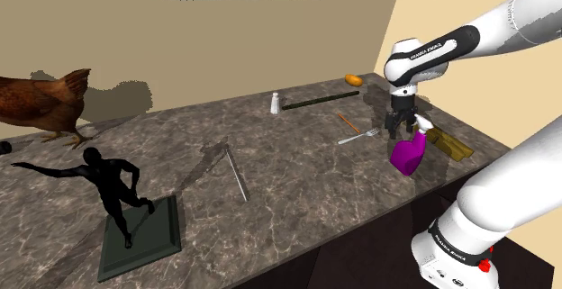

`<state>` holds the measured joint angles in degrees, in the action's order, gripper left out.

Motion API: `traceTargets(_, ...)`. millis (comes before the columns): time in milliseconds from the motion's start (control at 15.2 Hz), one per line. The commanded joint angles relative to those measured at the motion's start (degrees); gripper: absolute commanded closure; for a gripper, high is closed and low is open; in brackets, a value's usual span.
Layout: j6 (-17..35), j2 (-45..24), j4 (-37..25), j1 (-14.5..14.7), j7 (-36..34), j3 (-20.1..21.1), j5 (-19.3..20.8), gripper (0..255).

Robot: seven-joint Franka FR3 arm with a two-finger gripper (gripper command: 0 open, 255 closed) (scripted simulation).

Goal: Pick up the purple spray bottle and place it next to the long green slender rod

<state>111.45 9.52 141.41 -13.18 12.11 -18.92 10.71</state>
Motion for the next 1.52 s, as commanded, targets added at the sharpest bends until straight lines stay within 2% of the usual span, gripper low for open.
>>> traceTargets(0,1.8,-0.7,1.1,-0.2,0.1,-0.3,0.2,0)
traceTargets(330,5.6,-1.9,3.8,-0.5,0.1,-0.7,0.5,0)
traceTargets(792,5.6,-1.9,3.8,-0.5,0.1,-0.7,0.5,0)
traceTargets(858,5.6,-1.9,3.8,-0.5,0.1,-0.7,0.5,255)
traceTargets(1452,5.6,-1.9,3.8,-0.5,0.1,-0.7,0.5,255)
